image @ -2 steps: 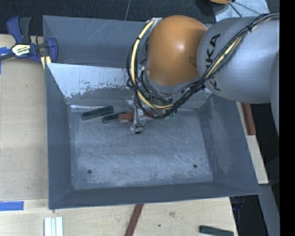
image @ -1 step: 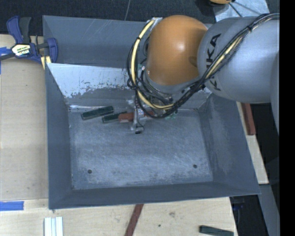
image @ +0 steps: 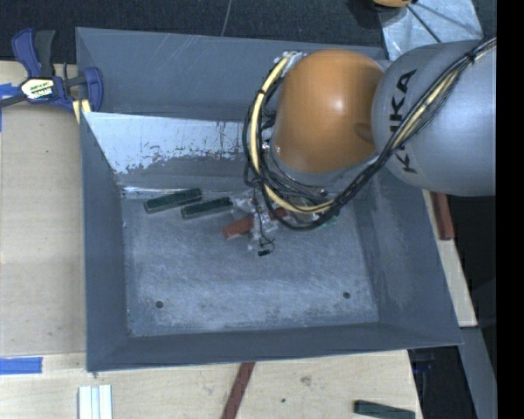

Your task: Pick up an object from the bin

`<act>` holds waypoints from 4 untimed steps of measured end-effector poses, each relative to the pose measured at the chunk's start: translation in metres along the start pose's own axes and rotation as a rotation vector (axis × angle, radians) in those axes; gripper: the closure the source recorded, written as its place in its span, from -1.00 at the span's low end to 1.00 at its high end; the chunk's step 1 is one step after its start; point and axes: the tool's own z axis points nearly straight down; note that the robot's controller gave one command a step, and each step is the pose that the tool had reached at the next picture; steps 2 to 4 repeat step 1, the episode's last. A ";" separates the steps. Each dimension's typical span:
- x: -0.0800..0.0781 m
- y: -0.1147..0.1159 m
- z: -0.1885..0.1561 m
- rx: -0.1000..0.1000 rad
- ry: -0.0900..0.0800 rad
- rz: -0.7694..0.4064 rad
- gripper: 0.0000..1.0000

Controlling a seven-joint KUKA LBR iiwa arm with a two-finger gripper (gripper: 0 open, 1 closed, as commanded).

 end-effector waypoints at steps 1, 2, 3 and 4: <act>0.013 -0.087 -0.097 0.000 0.000 -0.309 1.00; 0.013 -0.087 -0.097 0.000 0.000 -0.309 1.00; 0.013 -0.087 -0.097 0.000 0.000 -0.309 1.00; 0.013 -0.087 -0.097 0.000 0.000 -0.309 1.00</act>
Offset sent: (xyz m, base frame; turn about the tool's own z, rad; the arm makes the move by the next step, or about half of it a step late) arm 0.0000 0.0000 0.0000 0.0000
